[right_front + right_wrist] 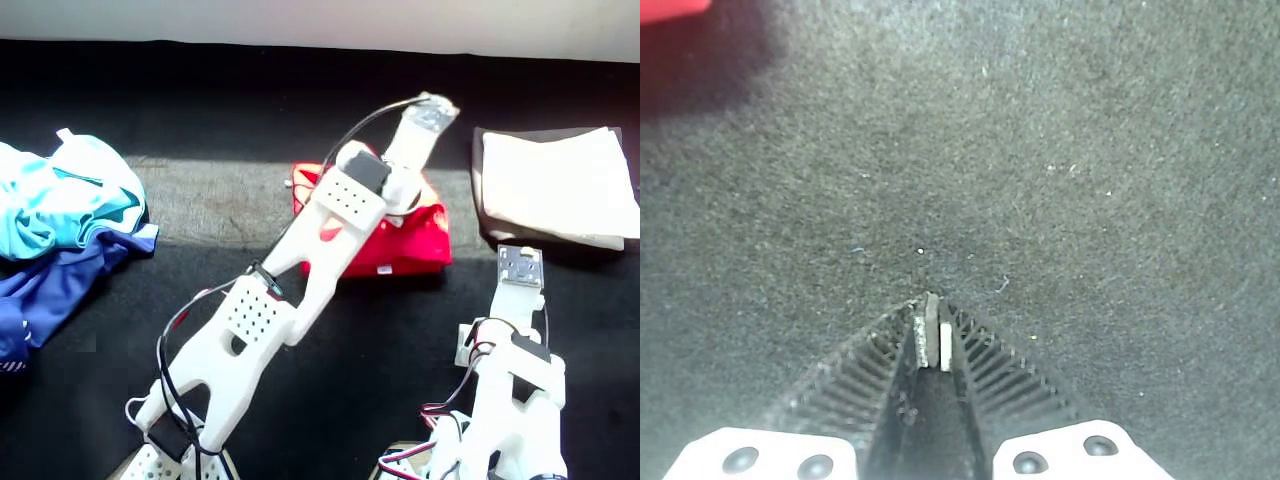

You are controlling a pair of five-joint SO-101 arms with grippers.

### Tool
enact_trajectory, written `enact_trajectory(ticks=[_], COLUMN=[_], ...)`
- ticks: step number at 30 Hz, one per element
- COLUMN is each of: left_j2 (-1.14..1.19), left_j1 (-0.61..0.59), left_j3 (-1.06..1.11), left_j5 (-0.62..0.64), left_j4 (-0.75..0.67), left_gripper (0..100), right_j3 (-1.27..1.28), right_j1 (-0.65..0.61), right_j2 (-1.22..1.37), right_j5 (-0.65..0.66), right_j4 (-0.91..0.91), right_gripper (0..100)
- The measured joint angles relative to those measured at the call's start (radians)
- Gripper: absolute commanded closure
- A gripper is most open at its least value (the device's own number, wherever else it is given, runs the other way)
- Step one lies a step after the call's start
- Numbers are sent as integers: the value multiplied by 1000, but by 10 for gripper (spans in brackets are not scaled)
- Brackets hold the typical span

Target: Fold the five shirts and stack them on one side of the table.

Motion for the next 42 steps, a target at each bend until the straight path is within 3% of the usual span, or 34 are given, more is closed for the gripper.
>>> enact_trajectory(ticks=[7, 11, 14, 20, 33, 42], left_j2=[2, 2, 2, 0, 132, 66], left_j1=[-21, -72, -97, -75, 100, 157], left_j3=[0, 0, 0, 0, 0, -167], left_j5=[0, 0, 0, -2, -3, -3], left_j4=[-408, -493, -423, -140, -250, -38], left_gripper=[991, 991, 991, 991, 991, 991], right_j3=[0, 0, 0, 0, 0, 0], right_j1=[0, 0, 0, 0, 0, 0], right_j2=[0, 0, 0, 0, 0, 0], right_j5=[0, 0, 0, 0, 0, 0], right_j4=[0, 0, 0, 0, 0, 0], right_gripper=[992, 992, 992, 992, 992, 992])
